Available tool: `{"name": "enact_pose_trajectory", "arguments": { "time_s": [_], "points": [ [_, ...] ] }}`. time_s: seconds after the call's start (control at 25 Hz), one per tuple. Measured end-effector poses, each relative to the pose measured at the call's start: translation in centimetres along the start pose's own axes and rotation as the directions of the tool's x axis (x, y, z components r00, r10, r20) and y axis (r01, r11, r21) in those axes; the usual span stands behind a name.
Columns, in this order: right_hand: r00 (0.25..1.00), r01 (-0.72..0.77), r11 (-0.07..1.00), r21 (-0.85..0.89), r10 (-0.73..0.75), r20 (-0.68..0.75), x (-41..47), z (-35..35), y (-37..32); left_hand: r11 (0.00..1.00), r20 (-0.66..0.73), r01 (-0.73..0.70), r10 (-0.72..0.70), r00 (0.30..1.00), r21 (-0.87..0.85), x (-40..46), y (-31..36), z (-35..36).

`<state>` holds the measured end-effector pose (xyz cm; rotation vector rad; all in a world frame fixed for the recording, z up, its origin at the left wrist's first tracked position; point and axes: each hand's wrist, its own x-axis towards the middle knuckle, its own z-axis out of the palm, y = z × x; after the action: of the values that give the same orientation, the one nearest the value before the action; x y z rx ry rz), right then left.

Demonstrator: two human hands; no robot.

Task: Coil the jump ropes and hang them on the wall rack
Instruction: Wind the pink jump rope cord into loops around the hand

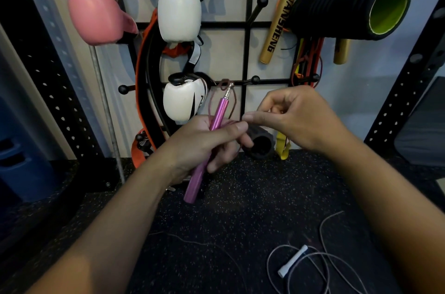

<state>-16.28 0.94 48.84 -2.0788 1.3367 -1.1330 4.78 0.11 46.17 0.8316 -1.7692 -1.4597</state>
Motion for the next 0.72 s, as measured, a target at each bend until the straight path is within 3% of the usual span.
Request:
{"name": "enact_pose_trajectory", "arguments": {
  "time_s": [0.16, 0.36, 0.72],
  "points": [
    [0.997, 0.027, 0.999, 0.034, -0.029, 0.066, 0.1, 0.0, 0.7, 0.997, -0.032, -0.028, 0.026, 0.999, -0.076, -0.2, 0.2, 0.1],
    [0.995, 0.043, 0.998, 0.044, -0.039, -0.095, 0.3, 0.7, 1.9, 0.994, -0.118, -0.077, 0.069, 0.991, -0.072, -0.2, 0.0, -0.2],
    [0.988, 0.087, 0.996, 0.022, -0.083, -0.128, 0.4, 1.3, 1.9, 0.989, -0.084, -0.071, 0.060, 0.995, -0.130, -0.4, 0.0, 0.1]
  ]
}}
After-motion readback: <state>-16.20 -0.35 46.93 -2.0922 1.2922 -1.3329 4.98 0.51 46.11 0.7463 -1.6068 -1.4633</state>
